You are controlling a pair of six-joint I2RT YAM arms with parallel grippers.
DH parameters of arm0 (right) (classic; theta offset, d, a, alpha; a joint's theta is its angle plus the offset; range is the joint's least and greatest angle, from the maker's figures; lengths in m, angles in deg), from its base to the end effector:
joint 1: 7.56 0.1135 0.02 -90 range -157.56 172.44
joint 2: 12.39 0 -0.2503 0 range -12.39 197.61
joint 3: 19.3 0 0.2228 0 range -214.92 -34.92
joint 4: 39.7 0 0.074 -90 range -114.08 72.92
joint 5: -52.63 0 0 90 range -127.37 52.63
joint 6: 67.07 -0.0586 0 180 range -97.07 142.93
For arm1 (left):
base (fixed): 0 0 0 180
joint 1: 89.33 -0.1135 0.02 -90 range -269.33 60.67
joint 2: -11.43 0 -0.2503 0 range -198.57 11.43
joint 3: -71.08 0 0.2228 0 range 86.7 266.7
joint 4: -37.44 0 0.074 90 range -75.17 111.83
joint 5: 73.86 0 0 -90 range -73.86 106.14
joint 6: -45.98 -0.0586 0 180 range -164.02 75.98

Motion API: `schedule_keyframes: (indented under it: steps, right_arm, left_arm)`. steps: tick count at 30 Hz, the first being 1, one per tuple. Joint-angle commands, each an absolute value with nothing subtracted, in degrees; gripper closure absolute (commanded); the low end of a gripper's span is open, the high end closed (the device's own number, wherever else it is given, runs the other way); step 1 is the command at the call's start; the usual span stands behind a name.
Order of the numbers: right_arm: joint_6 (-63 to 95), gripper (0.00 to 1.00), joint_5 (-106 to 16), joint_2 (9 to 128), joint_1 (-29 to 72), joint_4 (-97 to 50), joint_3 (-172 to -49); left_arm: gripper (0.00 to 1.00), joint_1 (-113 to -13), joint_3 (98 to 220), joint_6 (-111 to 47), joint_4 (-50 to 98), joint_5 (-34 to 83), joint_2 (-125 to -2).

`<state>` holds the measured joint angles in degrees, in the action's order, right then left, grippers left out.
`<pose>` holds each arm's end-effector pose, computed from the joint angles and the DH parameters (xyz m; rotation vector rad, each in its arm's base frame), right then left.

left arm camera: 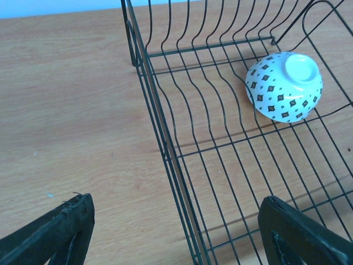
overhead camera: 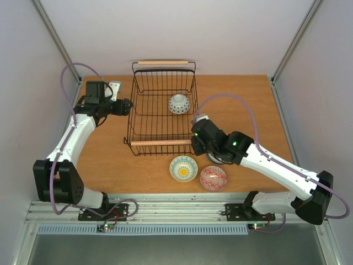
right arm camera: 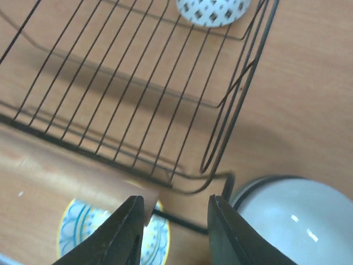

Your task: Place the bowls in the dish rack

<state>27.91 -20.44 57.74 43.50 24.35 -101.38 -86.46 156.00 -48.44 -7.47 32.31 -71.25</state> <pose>0.1596 0.1703 0.2924 -1.0290 2.1973 -0.0062 0.3053 -0.0316 0.2822 0.2885 2.2812 -0.3124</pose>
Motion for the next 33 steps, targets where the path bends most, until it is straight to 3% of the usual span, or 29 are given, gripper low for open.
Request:
schedule_keyframes:
  steps: [1, 20, 33]
  right_arm:
    - [19.47, 0.67, -15.91, 55.64, 46.10, 28.49, -96.46]
    - [13.82, 0.71, -25.79, 52.41, 49.16, 14.95, -80.56]
    - [9.60, 0.75, -24.71, 52.42, 53.62, 5.66, -73.66]
  left_arm:
    - [0.18, -86.39, 155.52, -49.15, -5.93, 33.26, -69.45]
    - [0.18, -86.43, 155.43, -49.53, -6.07, 33.12, -70.93]
    - [0.18, -86.43, 155.23, -49.54, -6.12, 33.28, -71.26]
